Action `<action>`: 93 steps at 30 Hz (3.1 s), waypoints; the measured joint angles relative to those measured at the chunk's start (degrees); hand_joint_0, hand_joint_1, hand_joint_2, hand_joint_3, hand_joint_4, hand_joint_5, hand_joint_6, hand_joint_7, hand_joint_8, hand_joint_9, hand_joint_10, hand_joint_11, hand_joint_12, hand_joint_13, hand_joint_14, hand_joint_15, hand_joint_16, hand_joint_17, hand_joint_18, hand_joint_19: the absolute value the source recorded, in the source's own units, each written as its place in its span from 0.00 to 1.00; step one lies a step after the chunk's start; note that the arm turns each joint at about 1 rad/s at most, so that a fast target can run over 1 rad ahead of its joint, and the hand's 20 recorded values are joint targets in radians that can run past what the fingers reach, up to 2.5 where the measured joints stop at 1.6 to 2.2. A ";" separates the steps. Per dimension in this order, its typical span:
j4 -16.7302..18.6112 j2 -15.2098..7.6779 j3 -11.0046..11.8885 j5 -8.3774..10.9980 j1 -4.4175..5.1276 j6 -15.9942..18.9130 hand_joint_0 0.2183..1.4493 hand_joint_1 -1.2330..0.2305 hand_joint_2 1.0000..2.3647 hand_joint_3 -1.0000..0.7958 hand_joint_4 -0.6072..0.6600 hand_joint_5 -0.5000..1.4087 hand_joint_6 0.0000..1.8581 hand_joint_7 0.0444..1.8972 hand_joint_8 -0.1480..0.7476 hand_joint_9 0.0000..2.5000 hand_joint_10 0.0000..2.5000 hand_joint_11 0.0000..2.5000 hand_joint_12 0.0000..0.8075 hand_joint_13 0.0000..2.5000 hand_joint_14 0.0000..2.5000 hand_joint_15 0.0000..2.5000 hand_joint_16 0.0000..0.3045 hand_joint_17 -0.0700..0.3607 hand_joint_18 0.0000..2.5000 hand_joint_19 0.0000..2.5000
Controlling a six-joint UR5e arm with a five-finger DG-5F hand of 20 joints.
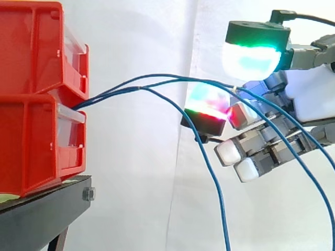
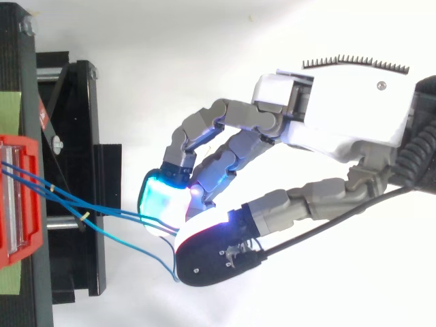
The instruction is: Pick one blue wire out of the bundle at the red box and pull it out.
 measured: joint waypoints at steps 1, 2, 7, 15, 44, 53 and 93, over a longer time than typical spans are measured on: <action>0.00 0.00 0.00 0.00 0.00 0.02 0.32 0.27 0.00 0.33 0.62 0.18 0.49 0.37 0.44 0.42 0.01 0.32 0.45 0.30 0.01 0.20 0.19 0.47 0.19 0.24; 0.00 0.00 0.00 0.00 0.00 0.02 0.32 0.27 0.01 0.36 0.59 0.18 0.49 0.37 0.44 0.42 0.01 0.32 0.44 0.30 0.01 0.21 0.19 0.47 0.20 0.24; -0.02 0.00 0.00 0.00 0.00 0.05 0.32 0.28 0.01 0.43 0.54 0.18 0.50 0.40 0.44 0.44 0.01 0.34 0.44 0.31 0.01 0.21 0.19 0.47 0.20 0.24; 0.00 0.02 0.00 -0.08 0.02 0.06 0.31 0.32 0.01 0.43 0.56 0.19 0.50 0.41 0.45 0.47 0.01 0.33 0.45 0.33 0.01 0.21 0.20 0.48 0.21 0.24; 0.25 0.00 0.00 -0.09 0.01 0.05 0.39 0.21 0.00 0.30 0.51 0.18 0.51 0.40 0.43 0.48 0.01 0.37 0.43 0.35 0.01 0.22 0.18 0.46 0.24 0.24; 0.26 0.00 0.00 -0.12 0.01 0.05 0.33 0.27 0.00 0.28 0.56 0.20 0.48 0.44 0.43 0.49 0.01 0.35 0.44 0.35 0.01 0.22 0.18 0.45 0.24 0.25; 0.28 0.00 0.00 -0.26 0.09 0.76 0.33 0.28 0.00 0.31 0.56 0.19 0.48 0.44 0.44 0.49 0.01 0.34 0.44 0.34 0.01 0.22 0.19 0.46 0.23 0.25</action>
